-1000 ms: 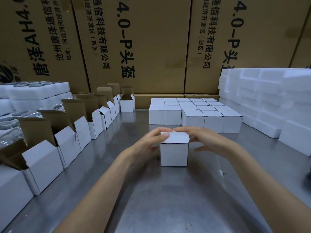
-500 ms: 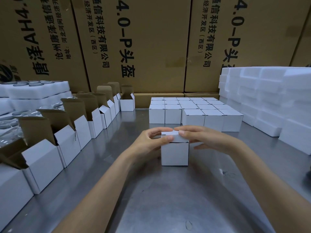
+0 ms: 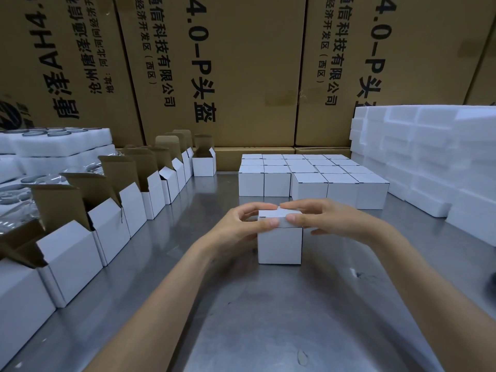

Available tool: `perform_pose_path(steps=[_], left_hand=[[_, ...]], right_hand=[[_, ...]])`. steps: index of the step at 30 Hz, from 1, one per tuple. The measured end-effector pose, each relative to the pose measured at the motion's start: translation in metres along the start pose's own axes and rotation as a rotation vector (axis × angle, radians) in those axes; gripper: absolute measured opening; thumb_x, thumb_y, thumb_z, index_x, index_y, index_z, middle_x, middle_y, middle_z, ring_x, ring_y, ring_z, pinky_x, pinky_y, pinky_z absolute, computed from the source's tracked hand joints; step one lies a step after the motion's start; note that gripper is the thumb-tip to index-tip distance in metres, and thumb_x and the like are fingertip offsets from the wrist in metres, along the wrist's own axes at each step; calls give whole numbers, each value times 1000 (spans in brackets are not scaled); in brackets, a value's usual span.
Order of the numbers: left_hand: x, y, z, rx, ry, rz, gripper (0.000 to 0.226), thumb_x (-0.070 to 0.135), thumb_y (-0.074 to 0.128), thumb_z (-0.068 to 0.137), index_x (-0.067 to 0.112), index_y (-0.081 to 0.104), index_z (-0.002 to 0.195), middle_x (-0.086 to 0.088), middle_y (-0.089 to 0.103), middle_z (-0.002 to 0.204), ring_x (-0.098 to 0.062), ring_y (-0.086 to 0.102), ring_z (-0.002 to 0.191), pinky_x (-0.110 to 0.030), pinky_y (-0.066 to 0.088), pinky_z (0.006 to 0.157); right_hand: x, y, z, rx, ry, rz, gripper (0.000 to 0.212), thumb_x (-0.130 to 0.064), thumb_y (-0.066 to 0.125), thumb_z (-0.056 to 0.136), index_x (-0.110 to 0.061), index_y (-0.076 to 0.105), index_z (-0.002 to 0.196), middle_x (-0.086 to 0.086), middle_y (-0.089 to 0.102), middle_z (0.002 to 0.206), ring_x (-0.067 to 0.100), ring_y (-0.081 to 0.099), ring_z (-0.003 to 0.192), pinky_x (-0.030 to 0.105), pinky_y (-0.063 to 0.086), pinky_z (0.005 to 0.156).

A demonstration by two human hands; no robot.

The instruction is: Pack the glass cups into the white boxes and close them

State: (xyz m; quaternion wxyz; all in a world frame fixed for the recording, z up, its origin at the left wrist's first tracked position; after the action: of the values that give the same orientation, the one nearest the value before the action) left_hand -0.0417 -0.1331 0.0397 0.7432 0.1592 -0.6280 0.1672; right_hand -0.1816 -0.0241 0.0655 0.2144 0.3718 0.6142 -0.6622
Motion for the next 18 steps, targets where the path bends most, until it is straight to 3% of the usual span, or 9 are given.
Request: perform_pose_path(steps=[3, 6, 8, 12, 18], left_hand=[[0, 2, -1, -73, -65, -74, 39, 31, 65, 79, 13, 62, 113, 2, 69, 96, -9, 68, 84, -20, 53, 68], [0, 2, 0, -97, -93, -89, 39, 38, 60, 82, 14, 63, 112, 3, 69, 92, -7, 66, 84, -19, 53, 69], [-1, 0, 1, -89, -98, -85, 37, 34, 65, 80, 15, 64, 112, 4, 71, 92, -7, 68, 86, -18, 52, 69], [-8, -5, 5, -81, -105, -32, 31, 24, 71, 79, 22, 67, 109, 2, 67, 103, -10, 65, 95, -21, 52, 77], [-14, -6, 8, -92, -106, 22, 37, 33, 73, 74, 33, 66, 110, 4, 63, 116, -10, 62, 106, -25, 49, 94]], right_hand=[[3, 4, 0, -44, 56, 107, 32, -61, 62, 80, -58, 56, 111, -21, 56, 126, -2, 52, 116, 33, 43, 94], [5, 9, 1, -88, 103, 218, 42, -63, 61, 76, -51, 55, 116, -17, 51, 131, 7, 47, 123, 41, 39, 97], [7, 11, 1, -109, 120, 294, 49, -65, 64, 74, -48, 55, 119, -14, 49, 133, 13, 45, 124, 41, 39, 97], [10, 16, 5, -105, 128, 335, 36, -45, 59, 87, -43, 52, 122, -6, 46, 134, 16, 43, 125, 40, 35, 97], [14, 23, 8, -95, 129, 468, 34, -26, 54, 92, -36, 50, 125, 1, 49, 133, 16, 44, 120, 33, 35, 90]])
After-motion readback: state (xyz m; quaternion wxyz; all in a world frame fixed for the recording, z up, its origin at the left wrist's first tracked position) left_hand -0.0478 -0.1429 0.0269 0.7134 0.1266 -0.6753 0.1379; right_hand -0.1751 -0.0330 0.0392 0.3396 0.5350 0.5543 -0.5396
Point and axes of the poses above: each hand's wrist, its own z-axis towards the middle knuckle, its own y-axis out of the palm, x = y × z, the point moved 5 cm from there along z, towards the middle knuckle
